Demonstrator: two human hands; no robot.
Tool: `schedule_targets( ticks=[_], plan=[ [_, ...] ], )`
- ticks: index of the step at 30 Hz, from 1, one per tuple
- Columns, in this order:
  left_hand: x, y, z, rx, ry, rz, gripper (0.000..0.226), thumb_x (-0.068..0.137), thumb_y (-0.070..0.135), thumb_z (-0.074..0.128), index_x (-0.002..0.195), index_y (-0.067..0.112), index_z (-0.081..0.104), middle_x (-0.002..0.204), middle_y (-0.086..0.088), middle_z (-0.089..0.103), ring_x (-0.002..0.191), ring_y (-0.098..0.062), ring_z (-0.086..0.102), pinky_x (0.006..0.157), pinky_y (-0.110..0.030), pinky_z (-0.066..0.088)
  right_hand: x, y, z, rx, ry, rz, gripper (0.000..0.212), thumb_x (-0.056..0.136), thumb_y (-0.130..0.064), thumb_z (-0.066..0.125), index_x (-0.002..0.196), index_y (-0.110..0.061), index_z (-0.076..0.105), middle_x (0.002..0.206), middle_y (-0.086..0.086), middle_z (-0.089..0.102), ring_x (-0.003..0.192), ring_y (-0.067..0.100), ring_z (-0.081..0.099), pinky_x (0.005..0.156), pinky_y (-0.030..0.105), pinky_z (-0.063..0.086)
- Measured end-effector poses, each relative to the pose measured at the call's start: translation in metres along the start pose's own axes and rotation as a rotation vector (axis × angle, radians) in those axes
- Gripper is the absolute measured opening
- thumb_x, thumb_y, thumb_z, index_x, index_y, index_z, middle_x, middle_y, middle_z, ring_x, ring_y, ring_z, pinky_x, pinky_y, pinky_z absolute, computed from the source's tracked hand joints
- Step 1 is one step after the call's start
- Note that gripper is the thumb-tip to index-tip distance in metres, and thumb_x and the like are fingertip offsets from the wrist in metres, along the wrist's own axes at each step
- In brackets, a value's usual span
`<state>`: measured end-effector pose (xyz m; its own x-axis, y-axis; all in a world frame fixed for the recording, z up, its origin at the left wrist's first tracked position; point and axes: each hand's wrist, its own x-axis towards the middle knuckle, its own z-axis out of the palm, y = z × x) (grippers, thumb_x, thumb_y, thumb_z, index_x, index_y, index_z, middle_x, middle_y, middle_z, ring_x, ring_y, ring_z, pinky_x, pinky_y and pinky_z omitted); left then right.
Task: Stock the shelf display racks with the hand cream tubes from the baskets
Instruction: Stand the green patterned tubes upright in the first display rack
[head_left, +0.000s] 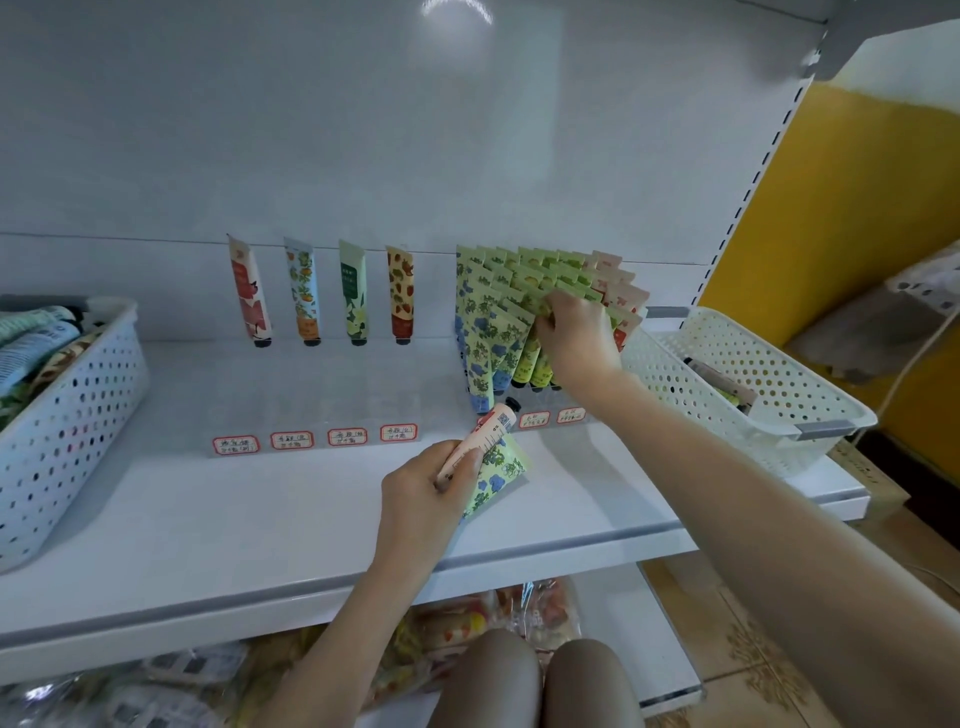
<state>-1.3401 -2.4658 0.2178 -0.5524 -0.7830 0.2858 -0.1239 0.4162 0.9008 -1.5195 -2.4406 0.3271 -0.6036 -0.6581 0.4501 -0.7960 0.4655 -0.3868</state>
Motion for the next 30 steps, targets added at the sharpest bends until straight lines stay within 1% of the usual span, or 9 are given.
schedule_targets(
  ticks=[3, 7, 12, 17, 19, 20, 22, 25, 30],
  plan=[
    [-0.001, 0.001, 0.0, 0.004, -0.006, 0.002, 0.018, 0.09, 0.026, 0.058, 0.096, 0.014, 0.07, 0.076, -0.003, 0.069, 0.068, -0.017, 0.06, 0.046, -0.02, 0.037, 0.003, -0.001, 0.0, 0.009, -0.015, 0.036, 0.015, 0.094, 0.001, 0.038, 0.091, 0.001, 0.054, 0.074, 0.014, 0.054, 0.061, 0.023, 0.05, 0.056, 0.036, 0.048],
    [-0.001, 0.001, 0.0, 0.022, -0.011, 0.009, 0.019, 0.09, 0.025, 0.058, 0.099, 0.015, 0.071, 0.078, 0.0, 0.07, 0.07, -0.014, 0.062, 0.047, -0.02, 0.038, 0.007, -0.003, -0.003, -0.025, -0.063, 0.046, 0.015, 0.092, 0.003, 0.037, 0.083, -0.004, 0.047, 0.075, 0.013, 0.052, 0.062, 0.022, 0.047, 0.052, 0.03, 0.041],
    [0.0, 0.0, 0.0, 0.03, 0.002, 0.028, 0.017, 0.09, 0.024, 0.06, 0.097, 0.014, 0.071, 0.076, -0.003, 0.07, 0.067, -0.018, 0.062, 0.047, -0.024, 0.038, 0.009, -0.004, -0.006, -0.078, -0.098, 0.0, 0.017, 0.091, 0.006, 0.036, 0.083, -0.006, 0.045, 0.077, 0.013, 0.051, 0.063, 0.022, 0.046, 0.056, 0.033, 0.042],
    [0.001, -0.003, 0.001, 0.029, 0.0, 0.033, 0.018, 0.09, 0.025, 0.06, 0.097, 0.014, 0.071, 0.075, -0.005, 0.069, 0.067, -0.021, 0.061, 0.045, -0.02, 0.034, 0.008, -0.006, -0.006, -0.125, -0.111, -0.011, 0.017, 0.089, 0.008, 0.037, 0.086, -0.002, 0.05, 0.078, 0.014, 0.051, 0.065, 0.023, 0.045, 0.055, 0.033, 0.039],
    [0.001, -0.003, 0.001, 0.036, -0.004, 0.038, 0.018, 0.09, 0.025, 0.059, 0.098, 0.014, 0.071, 0.076, -0.004, 0.07, 0.068, -0.02, 0.062, 0.045, -0.018, 0.034, 0.011, -0.008, -0.007, -0.131, -0.129, 0.007, 0.017, 0.088, 0.008, 0.037, 0.086, -0.002, 0.051, 0.081, 0.015, 0.054, 0.066, 0.026, 0.049, 0.056, 0.034, 0.043],
    [0.001, -0.003, 0.001, 0.033, -0.005, 0.038, 0.018, 0.09, 0.025, 0.059, 0.098, 0.014, 0.071, 0.075, -0.004, 0.069, 0.066, -0.019, 0.061, 0.045, -0.017, 0.034, 0.012, -0.008, -0.008, -0.127, -0.134, 0.014, 0.018, 0.089, 0.007, 0.036, 0.088, 0.0, 0.053, 0.083, 0.016, 0.057, 0.068, 0.03, 0.054, 0.058, 0.036, 0.049],
    [0.001, -0.003, 0.001, 0.016, -0.003, 0.04, 0.018, 0.09, 0.025, 0.059, 0.095, 0.013, 0.071, 0.071, -0.005, 0.067, 0.061, -0.018, 0.056, 0.045, -0.017, 0.033, 0.014, -0.008, -0.009, -0.099, -0.124, 0.024, 0.023, 0.091, 0.006, 0.035, 0.093, 0.002, 0.058, 0.089, 0.019, 0.062, 0.077, 0.034, 0.063, 0.068, 0.045, 0.056],
    [0.0, -0.002, 0.001, -0.007, 0.002, 0.027, 0.017, 0.09, 0.024, 0.059, 0.094, 0.012, 0.071, 0.067, -0.006, 0.065, 0.06, -0.015, 0.05, 0.045, -0.016, 0.032, 0.013, -0.004, -0.006, -0.077, -0.081, 0.019, 0.021, 0.096, 0.001, 0.039, 0.099, 0.003, 0.06, 0.091, 0.019, 0.064, 0.077, 0.032, 0.064, 0.071, 0.047, 0.055],
    [-0.001, -0.001, 0.001, -0.017, -0.001, 0.026, 0.02, 0.09, 0.025, 0.059, 0.099, 0.012, 0.071, 0.077, -0.009, 0.068, 0.063, -0.022, 0.056, 0.047, -0.024, 0.034, 0.006, 0.0, -0.004, -0.057, -0.026, -0.03, 0.019, 0.097, -0.007, 0.045, 0.1, 0.005, 0.059, 0.092, 0.02, 0.063, 0.08, 0.031, 0.061, 0.073, 0.044, 0.052]
  ],
)
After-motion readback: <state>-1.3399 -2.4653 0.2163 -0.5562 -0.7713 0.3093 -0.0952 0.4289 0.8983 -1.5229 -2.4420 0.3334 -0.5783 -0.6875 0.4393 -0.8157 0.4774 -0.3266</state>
